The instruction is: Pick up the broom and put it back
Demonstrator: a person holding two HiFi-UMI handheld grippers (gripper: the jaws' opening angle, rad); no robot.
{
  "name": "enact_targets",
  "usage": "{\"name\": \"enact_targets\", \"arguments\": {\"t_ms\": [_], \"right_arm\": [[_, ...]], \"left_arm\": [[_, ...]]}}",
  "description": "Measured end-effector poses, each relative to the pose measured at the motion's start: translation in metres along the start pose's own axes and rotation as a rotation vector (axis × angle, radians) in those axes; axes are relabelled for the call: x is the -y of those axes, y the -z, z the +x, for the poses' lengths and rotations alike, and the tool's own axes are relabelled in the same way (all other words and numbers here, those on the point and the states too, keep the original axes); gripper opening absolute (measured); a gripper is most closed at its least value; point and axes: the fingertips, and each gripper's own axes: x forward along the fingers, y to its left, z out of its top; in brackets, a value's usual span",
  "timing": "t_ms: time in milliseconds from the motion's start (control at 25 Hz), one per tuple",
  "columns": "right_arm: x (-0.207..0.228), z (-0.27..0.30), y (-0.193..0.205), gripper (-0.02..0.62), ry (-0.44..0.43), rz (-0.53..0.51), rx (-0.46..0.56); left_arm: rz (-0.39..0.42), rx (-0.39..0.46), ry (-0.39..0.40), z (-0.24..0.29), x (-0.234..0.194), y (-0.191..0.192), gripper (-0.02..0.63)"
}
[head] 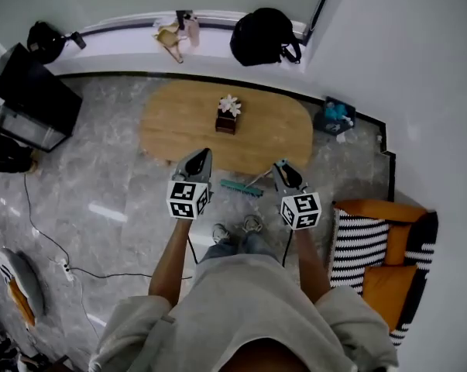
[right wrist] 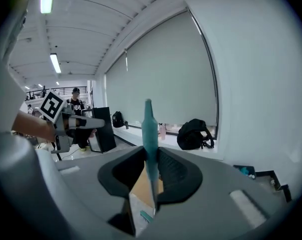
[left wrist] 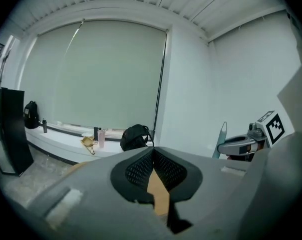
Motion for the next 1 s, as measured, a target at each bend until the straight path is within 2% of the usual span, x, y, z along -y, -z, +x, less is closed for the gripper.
{"name": "enact_targets", "arguments": {"t_ms": [240,600,800,1000], "right_arm": [[0.021,-0.044,0.0,0.086,0.131,0.042,0.023],[0.06,-0.108,0.009,0.086,0.294,0.07,0.025],[0.08,-0.13,0.016,0.087,0.329,0.063,0.019],[0.097,-0.141,0.025,0.086,0.307,0.066,0.009]], "left_arm": [[0.039,0.016,0.136,0.02,0.031,-0.017,0.003],[0.053,-0.006,0.316,0.052,0.098,-0.006,0.003],[0.063,-0.027,0.357,0.06,0.123,0.003,0.003],[0.063,-0.038,0.334,0.065,0.138,0.006,0.003]]}}
